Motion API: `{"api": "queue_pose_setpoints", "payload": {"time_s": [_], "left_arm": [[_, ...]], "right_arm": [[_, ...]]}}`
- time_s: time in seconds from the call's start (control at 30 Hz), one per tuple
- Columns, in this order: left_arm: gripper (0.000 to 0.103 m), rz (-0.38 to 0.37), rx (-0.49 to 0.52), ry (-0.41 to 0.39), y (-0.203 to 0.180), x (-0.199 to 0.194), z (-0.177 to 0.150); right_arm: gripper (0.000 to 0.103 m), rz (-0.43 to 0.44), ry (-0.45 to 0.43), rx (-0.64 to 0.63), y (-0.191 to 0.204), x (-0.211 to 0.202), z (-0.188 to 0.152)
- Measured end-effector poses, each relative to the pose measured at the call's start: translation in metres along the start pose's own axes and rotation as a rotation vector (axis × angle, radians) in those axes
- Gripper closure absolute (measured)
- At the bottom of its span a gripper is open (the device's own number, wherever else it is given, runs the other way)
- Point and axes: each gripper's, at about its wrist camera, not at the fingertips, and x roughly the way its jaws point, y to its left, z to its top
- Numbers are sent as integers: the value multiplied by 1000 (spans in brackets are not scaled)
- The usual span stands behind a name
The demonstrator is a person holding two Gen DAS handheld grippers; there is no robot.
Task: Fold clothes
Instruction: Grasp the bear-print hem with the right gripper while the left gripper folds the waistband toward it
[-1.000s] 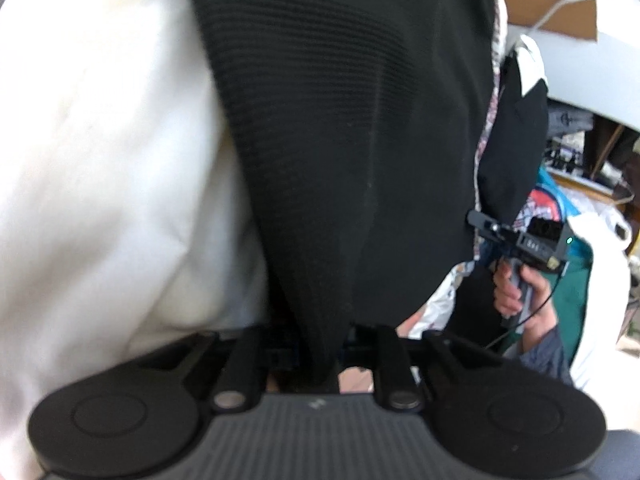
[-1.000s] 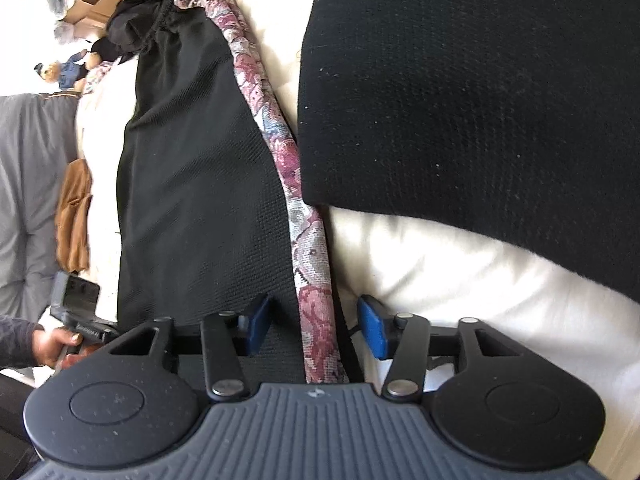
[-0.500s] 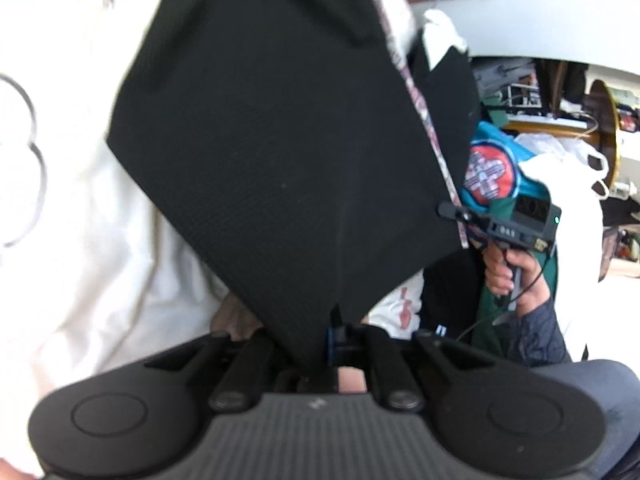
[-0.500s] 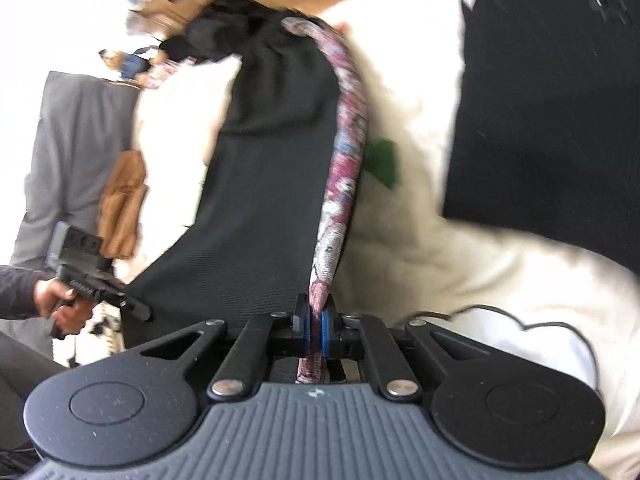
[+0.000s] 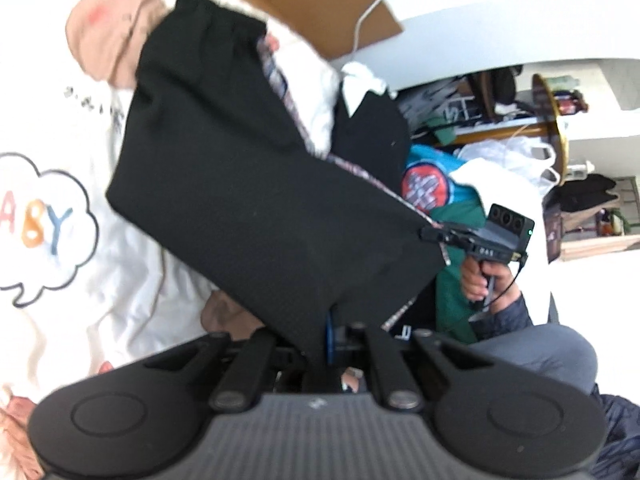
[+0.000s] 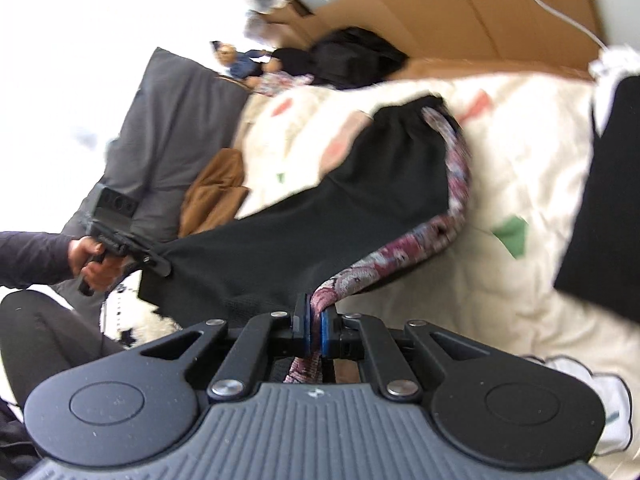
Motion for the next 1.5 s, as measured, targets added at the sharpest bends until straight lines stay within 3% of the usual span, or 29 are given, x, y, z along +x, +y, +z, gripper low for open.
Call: {"api": "queue_pose_setpoints", "payload": {"time_s": [0.17,0.33,0.63,1.27,1.5], "left_arm": [[97,-48,6,-49,-14,-22,-10],[97,-93,5,-99,-16,-25,-13],[97,-103,-122,-101,39,-10,-7],[97,-171,-260,-355,146,18,76],[97,-113,-292,-381,161,34,105]], "right_arm": [[98,45,-27,-26,22,-12,5],[98,89,-13,2,15,-8,-4],[98,119,6,117,-32,35,-1],[98,77,-106,315,-116,106,42],[98,45,-159,380,-140,129,51]]}}
